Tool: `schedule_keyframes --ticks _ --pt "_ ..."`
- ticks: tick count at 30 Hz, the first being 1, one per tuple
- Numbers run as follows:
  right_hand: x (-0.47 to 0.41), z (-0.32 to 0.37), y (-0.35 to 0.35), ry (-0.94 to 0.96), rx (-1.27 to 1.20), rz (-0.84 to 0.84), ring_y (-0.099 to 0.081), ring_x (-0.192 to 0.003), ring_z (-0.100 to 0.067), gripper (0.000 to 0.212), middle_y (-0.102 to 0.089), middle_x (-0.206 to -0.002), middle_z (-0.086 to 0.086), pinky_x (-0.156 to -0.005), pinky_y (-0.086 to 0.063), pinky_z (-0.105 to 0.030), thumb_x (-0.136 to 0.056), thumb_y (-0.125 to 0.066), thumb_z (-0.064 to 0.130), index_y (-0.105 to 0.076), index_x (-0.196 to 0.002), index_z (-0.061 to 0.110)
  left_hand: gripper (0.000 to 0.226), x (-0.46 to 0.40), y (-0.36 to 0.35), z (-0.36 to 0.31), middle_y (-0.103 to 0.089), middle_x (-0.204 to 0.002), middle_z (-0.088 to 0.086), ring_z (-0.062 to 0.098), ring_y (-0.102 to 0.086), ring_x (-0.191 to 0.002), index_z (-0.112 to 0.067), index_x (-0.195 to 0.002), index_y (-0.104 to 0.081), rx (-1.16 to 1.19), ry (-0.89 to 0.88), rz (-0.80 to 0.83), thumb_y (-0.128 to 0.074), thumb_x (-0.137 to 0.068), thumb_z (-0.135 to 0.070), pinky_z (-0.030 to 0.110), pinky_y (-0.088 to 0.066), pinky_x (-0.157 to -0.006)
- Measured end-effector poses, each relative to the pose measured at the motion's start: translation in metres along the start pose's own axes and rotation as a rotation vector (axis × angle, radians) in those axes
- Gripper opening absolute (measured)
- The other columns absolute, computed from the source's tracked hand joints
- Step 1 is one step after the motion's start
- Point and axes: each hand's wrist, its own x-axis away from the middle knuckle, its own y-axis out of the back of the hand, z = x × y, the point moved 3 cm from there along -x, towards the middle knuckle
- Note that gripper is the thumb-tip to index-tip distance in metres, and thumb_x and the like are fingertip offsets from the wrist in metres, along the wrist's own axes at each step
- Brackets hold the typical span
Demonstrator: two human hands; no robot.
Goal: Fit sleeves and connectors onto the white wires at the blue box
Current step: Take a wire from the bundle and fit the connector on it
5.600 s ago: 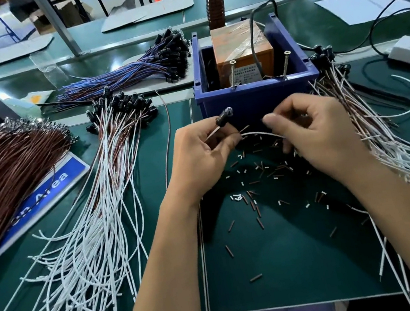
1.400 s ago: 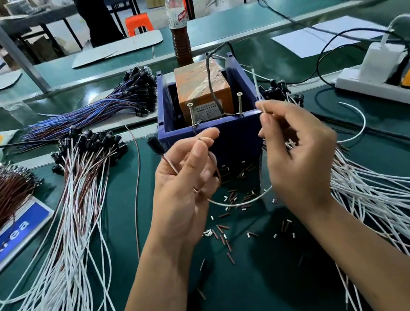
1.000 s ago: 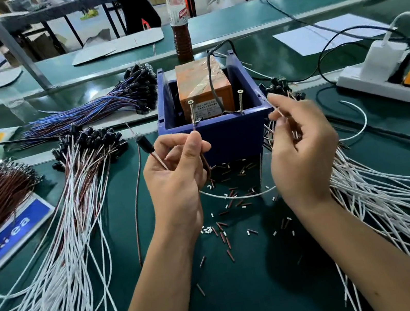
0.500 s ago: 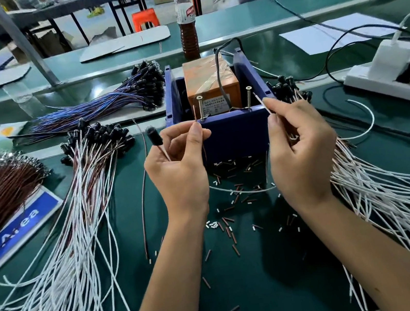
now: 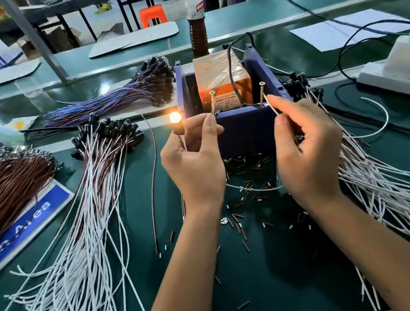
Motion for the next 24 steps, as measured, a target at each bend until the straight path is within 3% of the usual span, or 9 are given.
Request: schedule_keyframes --ticks 8,17,24 --pt "-0.0002 0.0014 0.0002 0.000 0.004 -0.006 -0.055 -0.079 -0.009 0.031 -0.067 -0.090 -0.006 -0.071 -0.042 -0.013 -0.100 -0.057 -0.005 -0.074 -0.125 0.000 0.005 0.0012 0.0009 -0.0022 -0.073 -0.075 -0.004 0.013 -0.072 -0.074 -0.008 -0.092 -0.074 -0.005 0.004 0.009 -0.071 -0.096 -0.006 0.025 -0.058 -0.079" --pt "0.0004 0.0014 0.0006 -0.007 0.008 0.003 -0.057 -0.080 -0.012 0.031 -0.067 -0.091 -0.006 -0.071 -0.046 -0.019 -0.100 -0.057 -0.003 -0.074 -0.126 0.003 0.006 0.0017 0.0012 -0.0028 -0.073 -0.075 -0.003 0.011 -0.072 -0.074 -0.009 -0.092 -0.074 -0.026 -0.011 0.006 -0.070 -0.096 -0.006 0.024 -0.057 -0.079" --pt "-0.0004 0.0011 0.0009 0.005 0.018 0.005 -0.053 -0.076 -0.011 0.030 -0.065 -0.088 -0.005 -0.068 -0.041 -0.013 -0.099 -0.059 -0.005 -0.074 -0.124 0.001 0.008 0.0016 0.0007 -0.0010 -0.074 -0.075 -0.002 0.011 -0.072 -0.074 -0.011 -0.091 -0.074 -0.019 -0.011 0.008 -0.070 -0.096 -0.006 0.023 -0.056 -0.079"
